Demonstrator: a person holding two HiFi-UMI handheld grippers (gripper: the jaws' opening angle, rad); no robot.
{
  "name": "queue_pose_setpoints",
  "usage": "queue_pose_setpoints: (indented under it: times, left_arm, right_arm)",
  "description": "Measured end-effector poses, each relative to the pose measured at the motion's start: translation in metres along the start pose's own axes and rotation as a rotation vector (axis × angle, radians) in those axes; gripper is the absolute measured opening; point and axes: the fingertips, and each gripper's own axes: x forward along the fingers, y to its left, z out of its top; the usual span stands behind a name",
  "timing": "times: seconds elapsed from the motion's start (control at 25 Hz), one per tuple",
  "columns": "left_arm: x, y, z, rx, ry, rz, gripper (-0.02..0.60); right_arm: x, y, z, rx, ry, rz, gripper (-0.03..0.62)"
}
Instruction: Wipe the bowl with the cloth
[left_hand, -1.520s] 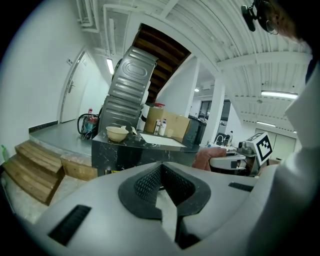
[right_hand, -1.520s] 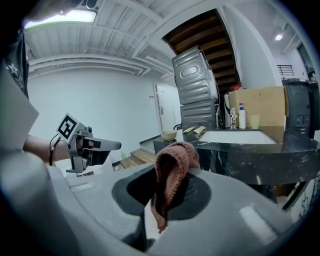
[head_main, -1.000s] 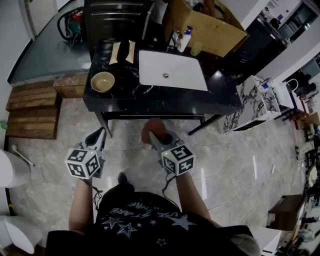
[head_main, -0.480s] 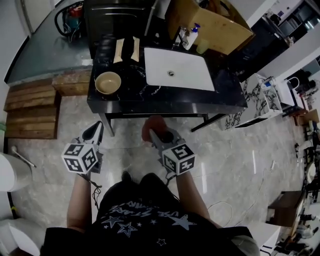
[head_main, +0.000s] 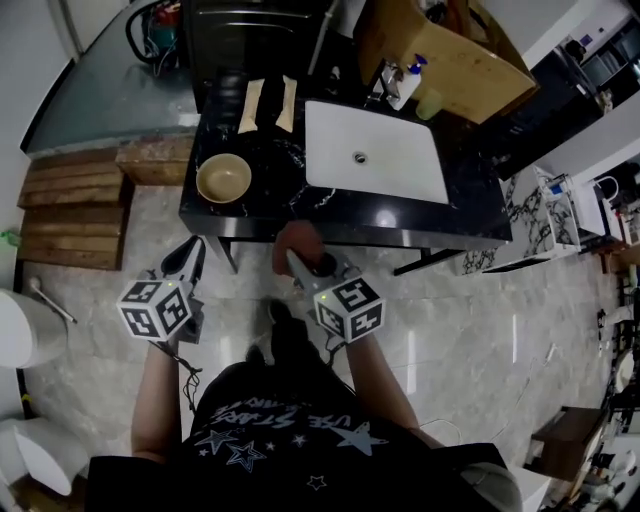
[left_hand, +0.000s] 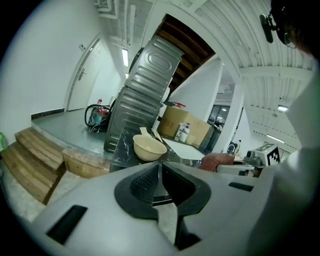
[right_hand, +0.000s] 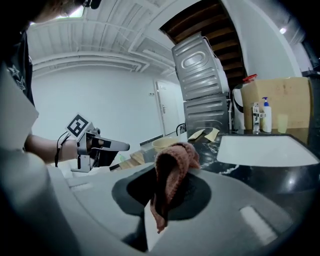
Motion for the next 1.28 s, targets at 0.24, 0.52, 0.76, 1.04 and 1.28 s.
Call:
queue_pose_setpoints:
  times: [0.24,0.52,0.76,1.04,1.28]
  left_arm:
    - [0.026,0.021,0.031,-0.088,-0.032,0.089,0.068]
    - [0.064,0.032,0.051,-0.223,-0.042,0.112,0.166]
    - [0.083,0.058,0.065,-0.262,-0.05,0.19,0.186]
    - [0.1,0.075,0.056,-0.321,0.025,0.226,0.204]
    - [0.111,0.071,0.046,-0.328,0.099,0.22,0.202]
  right_arm:
    - [0.042,-0.033,0.039,-0.048,-0.02,0.089,0.046]
    - [0.071,-0.067,0.065,-0.074,-0.037,0.158,0.046]
    - [0.096,-0.084,0.076,-0.098,-0.034,0.212,0.048]
    - [0.114,-0.084,0.084,-0.128,-0.04,0.286,0.047]
    - [0.122,-0.087,0.089,-0.136,-0.048,0.314,0.048]
